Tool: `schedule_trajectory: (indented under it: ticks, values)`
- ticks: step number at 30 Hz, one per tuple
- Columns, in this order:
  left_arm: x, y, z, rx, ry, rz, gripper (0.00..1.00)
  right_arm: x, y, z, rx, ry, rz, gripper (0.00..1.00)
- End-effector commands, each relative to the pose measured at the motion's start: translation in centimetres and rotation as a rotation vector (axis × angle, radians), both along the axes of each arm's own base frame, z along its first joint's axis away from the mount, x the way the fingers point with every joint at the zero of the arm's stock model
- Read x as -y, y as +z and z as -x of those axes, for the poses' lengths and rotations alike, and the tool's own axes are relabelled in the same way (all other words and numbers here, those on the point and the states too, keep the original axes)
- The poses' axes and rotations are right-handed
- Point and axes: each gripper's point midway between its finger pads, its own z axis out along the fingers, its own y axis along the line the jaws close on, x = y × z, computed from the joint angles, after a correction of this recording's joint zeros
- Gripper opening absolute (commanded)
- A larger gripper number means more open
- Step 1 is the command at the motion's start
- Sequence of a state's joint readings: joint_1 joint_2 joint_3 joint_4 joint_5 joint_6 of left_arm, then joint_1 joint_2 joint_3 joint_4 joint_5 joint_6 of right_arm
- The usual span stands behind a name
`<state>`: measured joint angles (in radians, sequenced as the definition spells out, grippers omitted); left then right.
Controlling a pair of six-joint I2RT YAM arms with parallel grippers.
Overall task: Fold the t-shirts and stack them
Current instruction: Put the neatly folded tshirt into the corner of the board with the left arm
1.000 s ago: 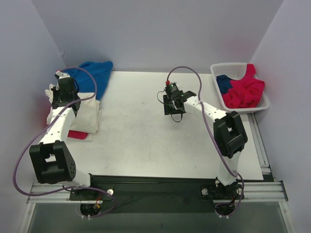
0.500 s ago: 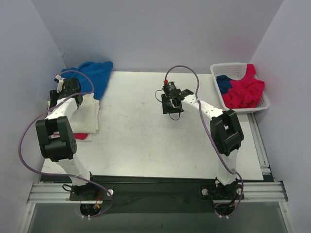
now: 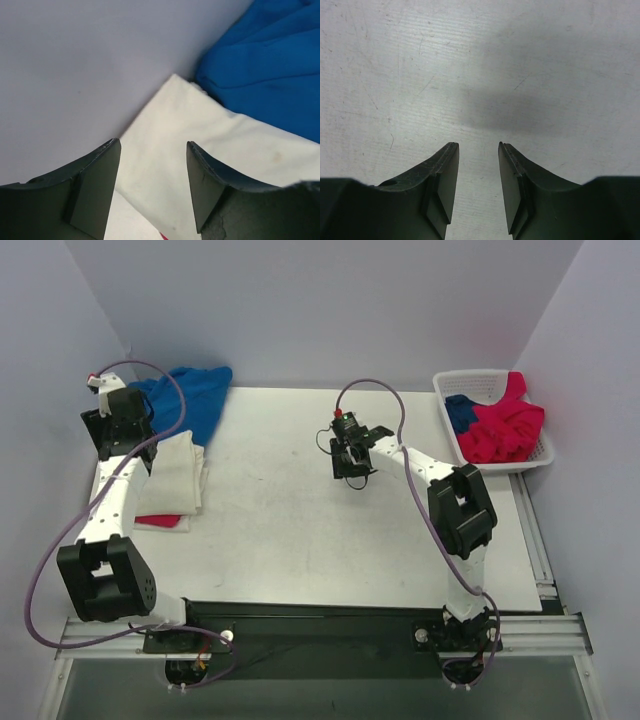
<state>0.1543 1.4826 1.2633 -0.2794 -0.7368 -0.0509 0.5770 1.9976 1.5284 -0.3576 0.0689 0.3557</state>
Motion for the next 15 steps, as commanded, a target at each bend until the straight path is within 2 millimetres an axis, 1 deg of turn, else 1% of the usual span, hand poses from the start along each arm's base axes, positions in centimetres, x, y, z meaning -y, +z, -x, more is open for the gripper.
schedule_trajectory:
  ticks: [1, 2, 3, 4, 5, 6, 7, 8, 9, 10, 11, 12, 13, 14, 15]
  values:
    - [5.9, 1.8, -2.1, 0.161, -0.267, 0.16, 0.65, 0.9, 1.9, 0.2, 0.033, -0.024, 0.023, 0.38]
    - [8.1, 1.8, -2.6, 0.184, -0.36, 0.223, 0.66, 1.0, 2.1, 0.3, 0.04, -0.028, 0.026, 0.39]
    - [9.3, 2.4, -2.5, 0.221, -0.416, 0.269, 0.67, 1.5, 2.8, 0.3, 0.061, -0.041, 0.031, 0.39]
    - [11.7, 1.9, -2.8, 0.244, -0.511, 0.364, 0.67, 1.7, 3.0, 0.4, 0.067, -0.045, 0.036, 0.4]
    - [13.0, 1.8, -2.8, 0.253, -0.555, 0.411, 0.7, 2.2, 2.7, 0.8, 0.061, -0.049, 0.045, 0.4]
    - [14.2, 1.6, -3.0, 0.262, -0.6, 0.452, 0.72, 2.3, 3.4, 0.9, 0.081, -0.05, 0.038, 0.4]
    - [16.1, 0.9, -3.2, 0.272, -0.655, 0.517, 0.74, 2.5, 3.6, 1.0, 0.092, -0.052, 0.038, 0.41]
    - [16.8, 0.6, -3.1, 0.274, -0.664, 0.539, 0.77, 2.8, 3.1, 1.6, 0.085, -0.051, 0.047, 0.41]
    - [17.3, 0.7, -3.1, 0.282, -0.67, 0.556, 0.81, 3.0, 4.1, 1.6, 0.116, -0.056, 0.033, 0.41]
    - [18.4, 0.4, -3.1, 0.291, -0.691, 0.604, 0.84, 3.6, 4.3, 1.6, 0.134, -0.079, 0.045, 0.41]
    - [18.9, 0.8, -2.9, 0.309, -0.704, 0.619, 0.87, 4.3, 3.8, 2.3, 0.132, -0.091, 0.055, 0.42]
    - [19.5, 0.7, -2.8, 0.32, -0.711, 0.641, 0.91, 4.6, 4.8, 2.3, 0.17, -0.105, 0.037, 0.44]
    - [20.1, 0.9, -2.8, 0.335, -0.727, 0.643, 0.93, 5.0, 5.2, 2.5, 0.189, -0.118, 0.026, 0.45]
    - [20.5, 0.1, -2.6, 0.323, -0.718, 0.651, 0.95, 5.5, 5.5, 2.7, 0.212, -0.129, 0.023, 0.47]
    - [22.0, -0.1, -2.2, 0.315, -0.74, 0.659, 0.96, 6.2, 5.8, 3.5, 0.25, -0.14, 0.01, 0.51]
